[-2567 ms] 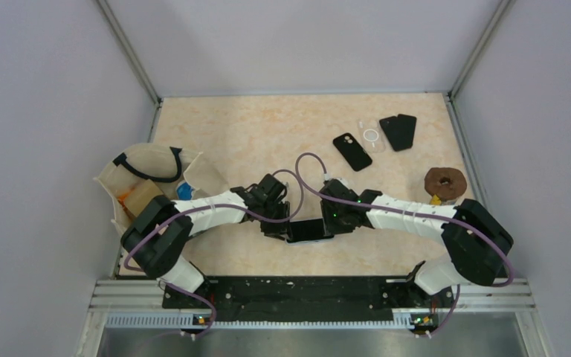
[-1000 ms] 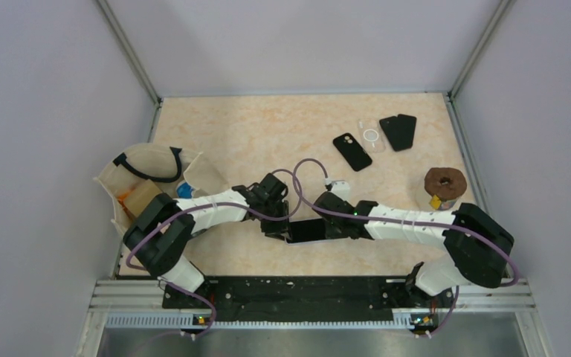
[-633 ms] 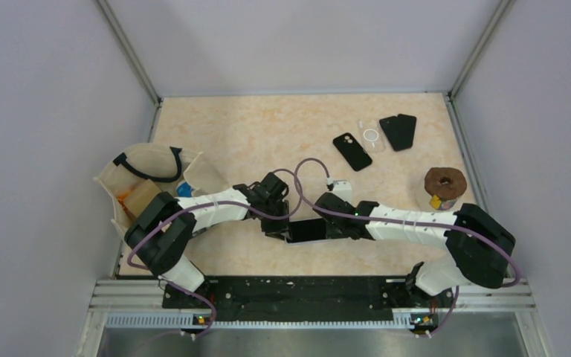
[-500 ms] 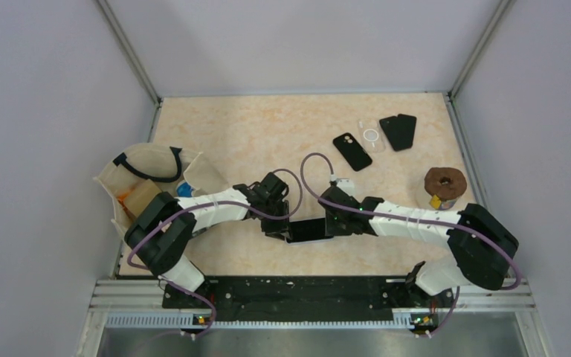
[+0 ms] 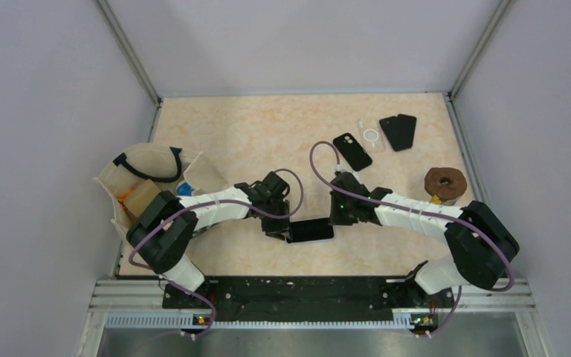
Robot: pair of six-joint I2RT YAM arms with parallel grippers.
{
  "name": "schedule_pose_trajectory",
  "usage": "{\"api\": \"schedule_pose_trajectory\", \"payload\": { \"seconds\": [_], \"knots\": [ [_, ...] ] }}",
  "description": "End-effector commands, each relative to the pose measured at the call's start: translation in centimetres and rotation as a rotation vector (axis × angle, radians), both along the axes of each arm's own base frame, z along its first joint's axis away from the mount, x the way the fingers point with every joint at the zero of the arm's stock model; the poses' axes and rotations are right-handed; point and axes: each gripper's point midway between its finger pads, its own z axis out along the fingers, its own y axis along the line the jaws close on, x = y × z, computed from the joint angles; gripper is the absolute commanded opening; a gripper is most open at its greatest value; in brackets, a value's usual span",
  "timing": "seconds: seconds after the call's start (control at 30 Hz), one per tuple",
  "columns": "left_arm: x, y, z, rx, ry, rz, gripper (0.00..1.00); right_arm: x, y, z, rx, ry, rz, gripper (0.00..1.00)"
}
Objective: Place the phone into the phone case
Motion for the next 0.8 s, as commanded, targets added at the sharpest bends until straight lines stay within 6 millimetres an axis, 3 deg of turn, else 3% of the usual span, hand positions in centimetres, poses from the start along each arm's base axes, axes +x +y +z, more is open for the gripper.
{"api": "schedule_pose_trajectory", "payload": {
  "seconds": [0.0,0.27,0.4,0.77],
  "knots": [
    [1.0,0.3,-2.2,0.058,-0.049,-0.008,0.33,0.3,1.4,0.6,0.062,0.0,0.041,0.14],
    [1.1,0.2,-2.2,0.06,-0.049,-0.007,0.33,-0.9,0.7,-1.0,0.046,0.044,0.03,0.0],
    [1.2,0.1,-2.1,0.06,-0.051,-0.011,0.33,-2.0,0.3,-2.4,0.001,0.068,0.017,0.0],
    [2.1,-0.5,-1.4,0.054,-0.071,-0.019,0.33,-8.4,-0.7,-10.1,-0.184,0.193,-0.001,0.0]
  ]
}}
